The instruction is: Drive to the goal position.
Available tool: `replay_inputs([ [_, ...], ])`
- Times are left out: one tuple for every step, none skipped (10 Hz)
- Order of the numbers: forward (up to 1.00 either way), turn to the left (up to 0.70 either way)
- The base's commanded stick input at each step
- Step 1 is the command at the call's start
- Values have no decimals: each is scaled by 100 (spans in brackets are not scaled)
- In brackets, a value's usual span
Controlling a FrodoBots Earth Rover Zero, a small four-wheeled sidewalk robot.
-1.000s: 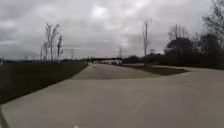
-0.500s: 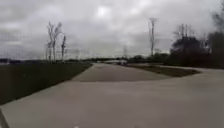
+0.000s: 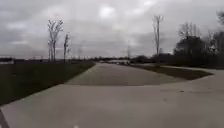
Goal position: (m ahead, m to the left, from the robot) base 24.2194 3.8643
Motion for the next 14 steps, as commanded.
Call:
replay_inputs([
  [100,0],
  [100,0],
  [100,0],
  [100,0],
  [100,0],
  [100,0],
  [100,0],
  [100,0],
  [100,0],
  [100,0],
  [100,0],
  [100,0],
  [100,0],
  [100,0],
])
